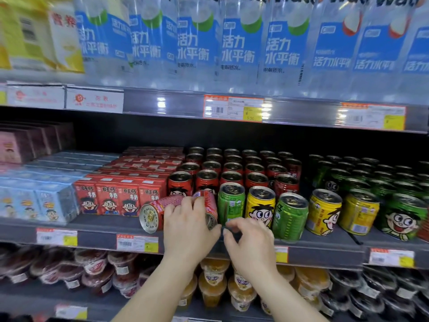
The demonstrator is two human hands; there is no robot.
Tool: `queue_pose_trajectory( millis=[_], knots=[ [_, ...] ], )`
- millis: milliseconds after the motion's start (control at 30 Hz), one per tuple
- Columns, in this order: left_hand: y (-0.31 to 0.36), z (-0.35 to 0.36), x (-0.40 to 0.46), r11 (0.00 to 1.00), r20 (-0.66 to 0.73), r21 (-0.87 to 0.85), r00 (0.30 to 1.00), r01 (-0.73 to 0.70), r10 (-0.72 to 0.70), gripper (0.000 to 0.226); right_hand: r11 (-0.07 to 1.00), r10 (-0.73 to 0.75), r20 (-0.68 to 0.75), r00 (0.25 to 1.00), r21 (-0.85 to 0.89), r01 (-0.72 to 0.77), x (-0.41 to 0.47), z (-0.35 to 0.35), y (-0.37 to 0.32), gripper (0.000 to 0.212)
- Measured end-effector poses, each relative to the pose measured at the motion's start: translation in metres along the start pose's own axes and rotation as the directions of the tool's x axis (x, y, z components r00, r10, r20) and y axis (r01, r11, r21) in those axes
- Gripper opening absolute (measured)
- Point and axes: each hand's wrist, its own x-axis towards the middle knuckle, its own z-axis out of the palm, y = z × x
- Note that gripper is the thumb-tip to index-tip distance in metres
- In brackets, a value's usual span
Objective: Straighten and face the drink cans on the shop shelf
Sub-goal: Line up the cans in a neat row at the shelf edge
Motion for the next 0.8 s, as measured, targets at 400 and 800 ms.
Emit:
queue_pose_trajectory(
  millis=[400,800],
  knots=[
    [-0.014,-0.043,0.016,0.921,0.002,-0.386,0.998,0.052,-0.056,0.070,0.994,0.070,0.080,0.994,0.072,-0.076,0.012,0.002,-0.028,0.059],
    [-0.089,-0.031,-0.009,0.877,0.313,-0.225,0.884,0.425,-0.348,0.081,0.997,0.016,0.088,0.996,0.079,-0.023,-0.003,0.019,-0.039,0.013]
  ],
)
